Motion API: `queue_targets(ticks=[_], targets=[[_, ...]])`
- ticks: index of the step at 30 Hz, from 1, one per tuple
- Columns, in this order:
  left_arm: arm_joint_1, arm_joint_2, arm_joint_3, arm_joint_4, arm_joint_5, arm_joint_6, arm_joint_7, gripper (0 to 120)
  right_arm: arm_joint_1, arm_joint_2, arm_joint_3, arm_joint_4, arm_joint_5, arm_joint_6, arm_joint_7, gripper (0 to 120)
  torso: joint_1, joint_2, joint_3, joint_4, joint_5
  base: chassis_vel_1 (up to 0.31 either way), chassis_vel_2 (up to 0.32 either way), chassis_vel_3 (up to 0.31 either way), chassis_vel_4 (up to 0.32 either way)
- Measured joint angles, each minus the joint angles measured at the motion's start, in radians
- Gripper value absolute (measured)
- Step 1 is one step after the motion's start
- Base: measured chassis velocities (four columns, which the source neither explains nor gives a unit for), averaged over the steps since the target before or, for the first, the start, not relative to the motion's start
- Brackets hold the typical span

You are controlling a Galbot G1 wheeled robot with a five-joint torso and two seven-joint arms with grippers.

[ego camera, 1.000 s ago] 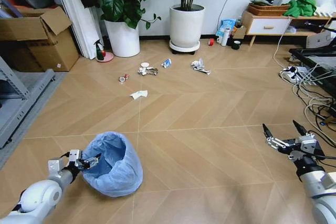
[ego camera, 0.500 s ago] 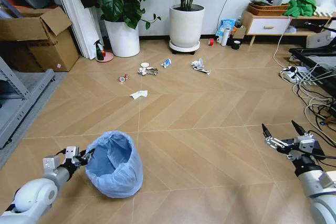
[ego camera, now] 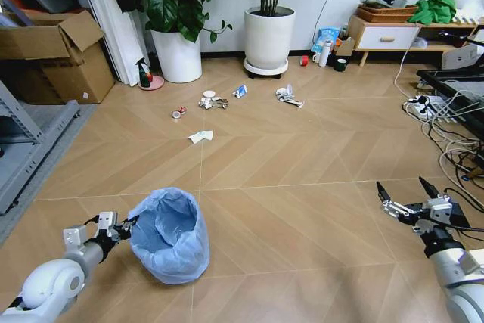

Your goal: Pick up the trash bin and place the garbage on the floor into it.

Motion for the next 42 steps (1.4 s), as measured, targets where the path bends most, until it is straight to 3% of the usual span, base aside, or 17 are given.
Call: queue_targets(ticks=[4, 6, 7, 15, 42], targets=[[0.012, -0.005, -0.038, -0.017, -0.019, 0.006, -0.001, 0, 0.002, -0.001, 0.001, 0.0, 0.001, 0.001, -0.001, 100, 0.0, 0.0, 0.0, -0.0001, -0.0019, 0.0, 0.0, 0.0, 0.0], [0.016, -0.006, -0.064, -0.028, -0.029, 0.007, -0.003, 0, 0.002, -0.002, 0.001, 0.001, 0.002, 0.001, 0.0, 100, 0.0, 0.0, 0.0, -0.0001, -0.0019, 0.0, 0.0, 0.0, 0.0], [0.022, -0.005, -0.111, -0.04, -0.039, 0.006, -0.007, 0, 0.002, -0.002, 0.0, 0.003, 0.003, 0.001, 0.0, 100, 0.0, 0.0, 0.0, 0.0, -0.0001, 0.0, 0.0, 0.0, 0.0], [0.062, -0.002, -0.255, -0.07, -0.078, -0.01, -0.007, 0, 0.013, -0.01, -0.022, -0.014, 0.001, 0.003, -0.006, 100, 0.0, 0.0, 0.0, 0.0002, -0.0011, 0.0, 0.0, 0.0, 0.0], [0.109, -0.019, -0.373, -0.079, -0.136, -0.023, -0.019, 0, 0.023, 0.001, -0.049, -0.085, 0.021, 0.004, -0.09, 100, 0.0, 0.0, 0.0, 0.0001, -0.0004, 0.0, 0.0, 0.0, 0.0]])
